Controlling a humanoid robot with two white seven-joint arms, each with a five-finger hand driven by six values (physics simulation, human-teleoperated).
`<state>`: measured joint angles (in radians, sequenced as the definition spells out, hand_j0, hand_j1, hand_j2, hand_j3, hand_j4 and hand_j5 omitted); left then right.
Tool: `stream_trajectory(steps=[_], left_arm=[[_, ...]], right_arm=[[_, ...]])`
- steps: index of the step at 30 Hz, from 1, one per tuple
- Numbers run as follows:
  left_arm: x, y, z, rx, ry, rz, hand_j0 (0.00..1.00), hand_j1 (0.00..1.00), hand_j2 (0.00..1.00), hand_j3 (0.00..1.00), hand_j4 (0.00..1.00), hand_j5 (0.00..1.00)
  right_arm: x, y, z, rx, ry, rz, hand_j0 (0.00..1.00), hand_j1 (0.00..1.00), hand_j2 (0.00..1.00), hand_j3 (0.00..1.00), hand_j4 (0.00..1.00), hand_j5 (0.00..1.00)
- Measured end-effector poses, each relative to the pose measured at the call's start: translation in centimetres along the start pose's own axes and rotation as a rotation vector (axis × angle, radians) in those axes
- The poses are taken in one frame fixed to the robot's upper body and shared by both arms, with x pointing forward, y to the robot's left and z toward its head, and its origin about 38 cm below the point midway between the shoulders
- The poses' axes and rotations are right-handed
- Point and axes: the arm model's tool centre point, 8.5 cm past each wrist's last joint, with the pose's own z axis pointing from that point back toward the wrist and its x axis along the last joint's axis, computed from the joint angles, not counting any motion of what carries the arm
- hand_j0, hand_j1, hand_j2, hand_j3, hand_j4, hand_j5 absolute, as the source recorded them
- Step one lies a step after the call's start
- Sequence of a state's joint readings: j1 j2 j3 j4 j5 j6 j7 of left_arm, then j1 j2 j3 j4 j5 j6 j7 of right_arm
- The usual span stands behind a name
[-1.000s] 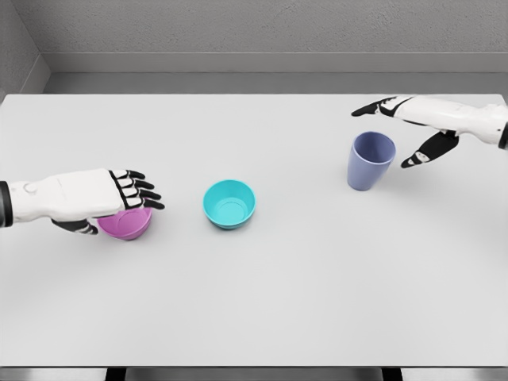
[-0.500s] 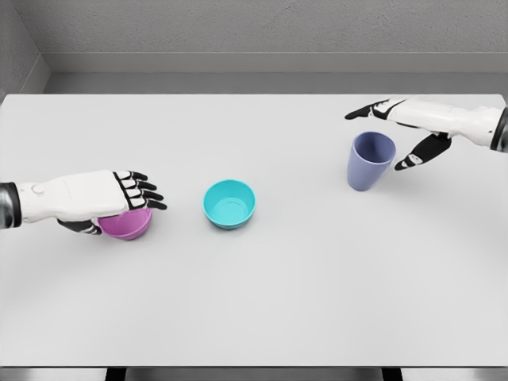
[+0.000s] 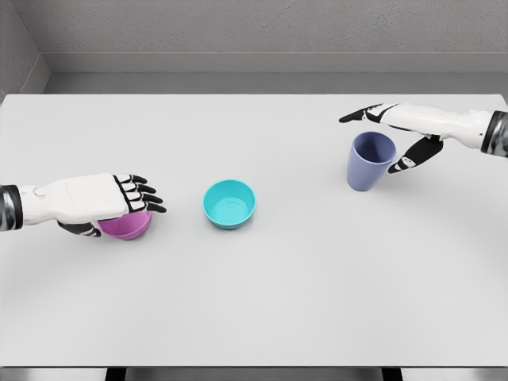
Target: Stacking bowl and cup with both arms
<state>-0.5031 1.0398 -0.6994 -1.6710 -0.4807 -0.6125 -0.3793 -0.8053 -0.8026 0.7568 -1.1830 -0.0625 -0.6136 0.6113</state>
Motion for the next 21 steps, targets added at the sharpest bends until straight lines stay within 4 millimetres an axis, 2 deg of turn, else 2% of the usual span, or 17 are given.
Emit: stream_trajectory(steps=[21], left_arm=[[-0.8,-1.4,0.1,-0.037,0.023,0.024,1.00,1.00,1.00,1.00,1.00,1.00]], right_arm=[[-0.6,1.1,-1.0,0.015,0.005,-0.031,1.00,1.00,1.00,1.00,1.00,1.00]])
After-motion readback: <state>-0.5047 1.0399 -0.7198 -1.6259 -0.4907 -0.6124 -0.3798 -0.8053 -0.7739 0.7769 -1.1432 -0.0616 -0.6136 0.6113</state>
